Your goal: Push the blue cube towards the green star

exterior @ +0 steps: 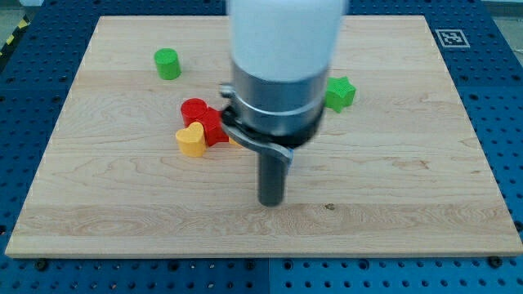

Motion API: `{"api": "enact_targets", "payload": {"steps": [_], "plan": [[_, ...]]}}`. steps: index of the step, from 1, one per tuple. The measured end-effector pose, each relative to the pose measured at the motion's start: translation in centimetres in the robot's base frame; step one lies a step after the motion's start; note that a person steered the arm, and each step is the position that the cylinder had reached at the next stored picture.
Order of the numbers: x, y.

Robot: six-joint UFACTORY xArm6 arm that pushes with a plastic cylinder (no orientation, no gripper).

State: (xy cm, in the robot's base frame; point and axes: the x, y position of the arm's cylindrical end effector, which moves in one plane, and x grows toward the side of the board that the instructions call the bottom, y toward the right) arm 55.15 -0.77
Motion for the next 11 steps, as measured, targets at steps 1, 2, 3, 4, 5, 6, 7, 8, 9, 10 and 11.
{"api": "enact_targets", "payload": {"steps": [1, 2, 3, 4, 5, 6, 7, 8, 9, 10, 11], "plan": [[-0.6, -0.4], [-1.6, -0.4], [-4.0, 0.5], [-5.3, 2.9], [-5.6, 4.8], [-5.6, 4.9], [-5.4, 4.9], [-3.7, 5.2], [-3.9, 5.6], [-6.0, 5.6], [-8.5, 5.6]]}}
